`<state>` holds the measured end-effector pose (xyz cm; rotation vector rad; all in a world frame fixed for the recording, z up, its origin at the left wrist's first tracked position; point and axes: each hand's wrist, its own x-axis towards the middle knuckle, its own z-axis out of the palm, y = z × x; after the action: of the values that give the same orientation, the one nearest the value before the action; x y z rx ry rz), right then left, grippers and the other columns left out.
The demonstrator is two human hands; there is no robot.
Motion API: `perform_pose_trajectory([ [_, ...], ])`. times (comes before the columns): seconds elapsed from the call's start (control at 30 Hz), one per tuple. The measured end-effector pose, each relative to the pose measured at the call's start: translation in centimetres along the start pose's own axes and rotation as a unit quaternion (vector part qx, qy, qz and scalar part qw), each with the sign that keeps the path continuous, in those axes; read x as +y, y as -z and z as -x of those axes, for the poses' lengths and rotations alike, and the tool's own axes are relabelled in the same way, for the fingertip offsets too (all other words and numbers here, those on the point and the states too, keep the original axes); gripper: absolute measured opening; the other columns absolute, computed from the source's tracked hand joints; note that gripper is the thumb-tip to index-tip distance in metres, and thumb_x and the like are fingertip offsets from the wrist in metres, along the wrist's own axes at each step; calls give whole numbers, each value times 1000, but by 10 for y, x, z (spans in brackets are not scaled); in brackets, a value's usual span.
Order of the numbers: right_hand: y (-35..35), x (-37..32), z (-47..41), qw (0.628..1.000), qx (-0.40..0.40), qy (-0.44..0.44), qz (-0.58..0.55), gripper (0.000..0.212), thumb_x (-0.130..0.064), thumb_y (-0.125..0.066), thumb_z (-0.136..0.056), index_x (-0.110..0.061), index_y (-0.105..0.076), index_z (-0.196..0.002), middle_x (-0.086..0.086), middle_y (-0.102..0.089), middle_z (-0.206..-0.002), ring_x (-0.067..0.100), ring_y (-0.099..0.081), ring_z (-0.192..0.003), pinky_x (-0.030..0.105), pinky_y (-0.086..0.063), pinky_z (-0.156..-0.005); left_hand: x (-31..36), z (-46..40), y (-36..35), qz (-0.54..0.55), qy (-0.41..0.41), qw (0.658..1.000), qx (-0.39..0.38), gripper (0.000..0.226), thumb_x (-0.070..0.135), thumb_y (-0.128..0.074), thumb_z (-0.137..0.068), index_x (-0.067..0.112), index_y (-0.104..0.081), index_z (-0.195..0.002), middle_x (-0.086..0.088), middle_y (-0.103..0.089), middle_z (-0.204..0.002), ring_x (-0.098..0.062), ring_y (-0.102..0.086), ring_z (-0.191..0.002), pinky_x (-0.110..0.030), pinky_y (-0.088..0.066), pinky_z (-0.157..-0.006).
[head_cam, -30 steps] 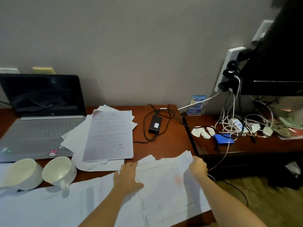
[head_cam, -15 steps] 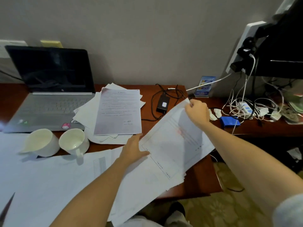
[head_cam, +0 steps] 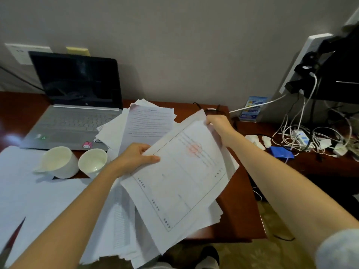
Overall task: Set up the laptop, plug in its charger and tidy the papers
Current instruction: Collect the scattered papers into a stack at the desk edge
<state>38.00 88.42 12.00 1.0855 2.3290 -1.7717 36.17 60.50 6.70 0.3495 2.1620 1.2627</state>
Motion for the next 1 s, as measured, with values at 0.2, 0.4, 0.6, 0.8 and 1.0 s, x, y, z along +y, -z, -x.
perform_pose_trajectory([
  [0.2, -29, 108, 0, 967, -78, -69, 231, 28, -15, -59, -87, 6, -65, -105, 17, -63, -114, 33, -61, -104, 43, -51, -90, -61, 5, -15, -144, 55, 988, 27, 14, 16, -79, -71, 16, -65, -74, 4, -58, -73, -15, -56, -73, -20, -42, -60],
  [0.4, -55, 174, 32, 937, 5, -6, 349, 57, -38, -60, -89, -14, -43, -138, 9, -44, -139, 30, -47, -124, 39, -45, -103, -110, 7, -59, -199, 113, 970, 84, 25, 30, -73, -75, 18, -65, -95, -3, -67, -103, -20, -60, -90, -31, -45, -75],
  [0.6, -66, 180, 43, 926, 55, -39, 372, 72, -45, -67, -81, -15, -38, -140, 8, -43, -141, 30, -47, -125, 41, -47, -96, -114, 3, -68, -204, 137, 964, 103, 39, 34, -73, -76, 19, -62, -111, -2, -65, -114, -20, -60, -98, -30, -46, -82],
  [0.8, -56, 173, 44, 961, 57, -81, 260, 32, -31, -68, -80, -10, -60, -102, 5, -68, -101, 17, -62, -83, 29, -56, -68, -118, -1, -70, -200, 144, 963, 107, 47, 32, -73, -78, 16, -58, -119, -4, -61, -124, -21, -58, -108, -30, -44, -88],
  [1.0, -47, 176, 47, 968, 16, -94, 231, 30, -38, -70, -79, -16, -62, -97, -1, -68, -97, 11, -63, -79, 21, -47, -58, -122, -2, -73, -190, 144, 964, 115, 51, 31, -71, -79, 14, -56, -124, -4, -59, -130, -21, -56, -115, -31, -45, -94],
])
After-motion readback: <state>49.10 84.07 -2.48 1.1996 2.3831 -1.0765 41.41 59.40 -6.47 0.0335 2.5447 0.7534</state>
